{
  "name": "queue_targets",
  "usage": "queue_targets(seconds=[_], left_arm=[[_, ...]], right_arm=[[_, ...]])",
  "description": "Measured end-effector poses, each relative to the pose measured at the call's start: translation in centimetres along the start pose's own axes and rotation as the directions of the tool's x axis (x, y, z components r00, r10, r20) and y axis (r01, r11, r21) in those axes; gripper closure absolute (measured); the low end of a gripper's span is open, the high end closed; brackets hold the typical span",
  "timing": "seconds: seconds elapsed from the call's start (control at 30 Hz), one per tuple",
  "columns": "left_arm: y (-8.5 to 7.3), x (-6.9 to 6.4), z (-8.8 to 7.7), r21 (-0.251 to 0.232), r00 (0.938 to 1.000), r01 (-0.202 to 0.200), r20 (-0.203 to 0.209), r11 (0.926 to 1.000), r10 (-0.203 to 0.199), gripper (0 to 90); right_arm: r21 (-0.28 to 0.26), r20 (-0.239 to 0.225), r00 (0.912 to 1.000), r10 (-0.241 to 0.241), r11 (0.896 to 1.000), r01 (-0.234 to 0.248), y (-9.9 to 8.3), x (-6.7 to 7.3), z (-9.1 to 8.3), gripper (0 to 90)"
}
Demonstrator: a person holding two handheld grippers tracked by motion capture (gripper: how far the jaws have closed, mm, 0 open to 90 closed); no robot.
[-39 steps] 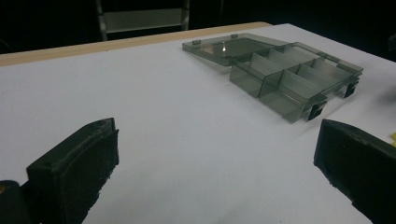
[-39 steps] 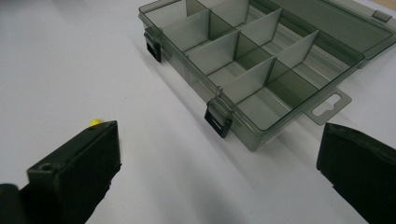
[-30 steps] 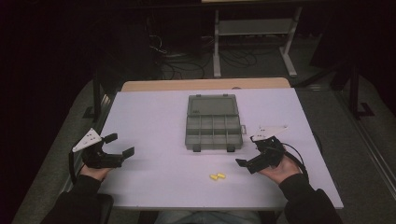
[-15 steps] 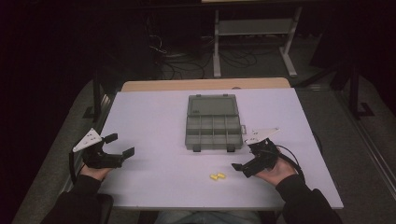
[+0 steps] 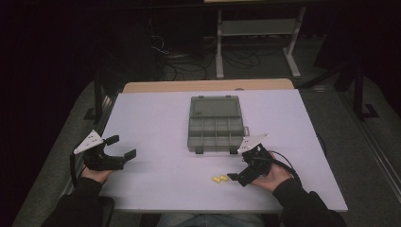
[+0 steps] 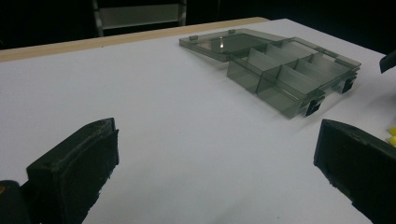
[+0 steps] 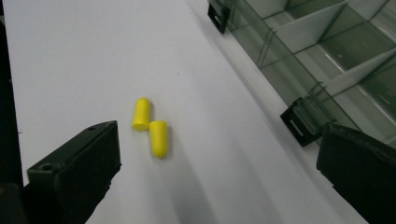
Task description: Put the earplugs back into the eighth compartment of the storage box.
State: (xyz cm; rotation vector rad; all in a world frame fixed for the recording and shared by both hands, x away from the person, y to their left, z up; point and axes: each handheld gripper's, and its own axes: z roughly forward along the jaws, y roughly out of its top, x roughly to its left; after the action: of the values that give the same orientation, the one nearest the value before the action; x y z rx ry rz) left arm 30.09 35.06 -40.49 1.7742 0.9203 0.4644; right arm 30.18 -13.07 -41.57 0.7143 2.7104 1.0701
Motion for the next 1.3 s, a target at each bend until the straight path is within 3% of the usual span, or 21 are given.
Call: queue_targets(seconds=[0.33,0.5,0.7,0.9,1.3], left_arm=[[0.0,0.0,0.0,0.001,1.0,-0.001,0.001,1.0,0.001,0.0],[0.0,0.0,0.0,0.001,1.0,-0.002,0.001,1.0,0.002,0.0],[0.0,0.0,0.0,0.001,1.0,-0.002,0.001,1.0,0.002,0.0],[0.0,0.0,0.0,0.002,1.0,-0.003,0.002,1.0,0.003,0.0],[0.0,0.0,0.0,0.0,1.0,-0.001,0.003,1.0,0.001,0.0]], right_arm=[[0.051,-0.043,0.9986,-0.029,0.998,0.031,0.4,0.9,1.3,3.5],[0.076,-0.094,0.9946,-0.045,0.996,0.052,0.5,1.3,2.0,13.9],[0.08,-0.097,0.9947,-0.035,0.996,0.043,0.6,1.4,2.2,19.6],[0.09,-0.109,0.9936,-0.03,0.995,0.04,0.6,1.5,2.7,37.0],[0.107,-0.141,0.9897,-0.021,0.994,0.037,0.6,1.3,3.2,57.7]])
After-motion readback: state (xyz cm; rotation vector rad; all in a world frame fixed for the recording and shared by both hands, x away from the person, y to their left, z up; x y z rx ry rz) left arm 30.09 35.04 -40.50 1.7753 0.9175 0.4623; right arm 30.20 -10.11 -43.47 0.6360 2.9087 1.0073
